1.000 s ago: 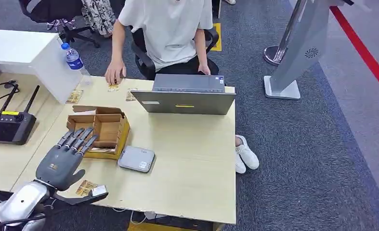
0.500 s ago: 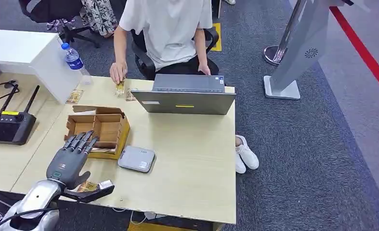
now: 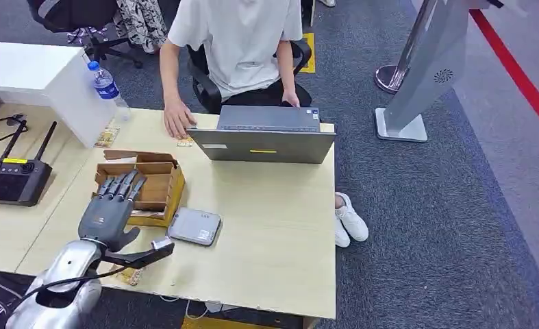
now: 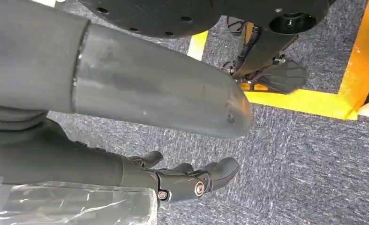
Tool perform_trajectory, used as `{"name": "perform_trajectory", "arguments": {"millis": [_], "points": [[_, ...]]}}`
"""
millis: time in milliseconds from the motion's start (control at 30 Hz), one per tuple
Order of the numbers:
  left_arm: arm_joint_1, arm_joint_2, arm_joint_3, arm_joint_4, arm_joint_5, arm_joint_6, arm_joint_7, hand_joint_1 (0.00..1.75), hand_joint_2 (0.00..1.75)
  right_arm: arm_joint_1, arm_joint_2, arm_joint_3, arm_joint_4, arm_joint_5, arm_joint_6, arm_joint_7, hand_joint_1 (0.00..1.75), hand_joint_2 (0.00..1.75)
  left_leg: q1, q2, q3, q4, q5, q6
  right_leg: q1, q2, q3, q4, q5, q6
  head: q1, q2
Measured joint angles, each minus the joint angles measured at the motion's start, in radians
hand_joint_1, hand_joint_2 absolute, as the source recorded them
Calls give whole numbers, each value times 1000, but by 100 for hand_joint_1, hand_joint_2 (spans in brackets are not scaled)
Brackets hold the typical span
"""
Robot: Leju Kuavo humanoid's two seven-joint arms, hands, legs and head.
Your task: Pass the card to the sensor for recognition and then transmit it.
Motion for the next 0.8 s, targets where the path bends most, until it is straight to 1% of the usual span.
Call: {"name": "perform_trajectory", "arguments": {"millis": [167, 333, 533, 800], "points": [[-33, -11, 12, 31, -14, 0, 26, 0, 175, 0, 0, 2, 0, 6, 2, 2, 0, 0, 0, 0, 0, 0, 0, 0, 0, 0, 0, 0, 0, 0, 0, 0], [-83, -16, 35, 76, -18, -11, 35, 0, 175, -1, 0, 3, 0, 17, 5, 5, 0, 0, 0, 0, 0, 0, 1, 0, 0, 0, 0, 0, 0, 0, 0, 0], [-112, -22, 53, 131, -18, -21, 43, 0, 175, -3, 0, 8, 0, 20, 10, 11, 0, 0, 0, 0, 0, 0, 1, 0, 0, 0, 0, 0, 0, 0, 0, 0], [-120, -40, 54, 174, -18, -19, 17, 0, 175, -7, 0, 9, 0, 23, 14, 12, 0, 0, 0, 0, 0, 0, 1, 0, 0, 0, 0, 0, 0, 0, 0, 0]]}}
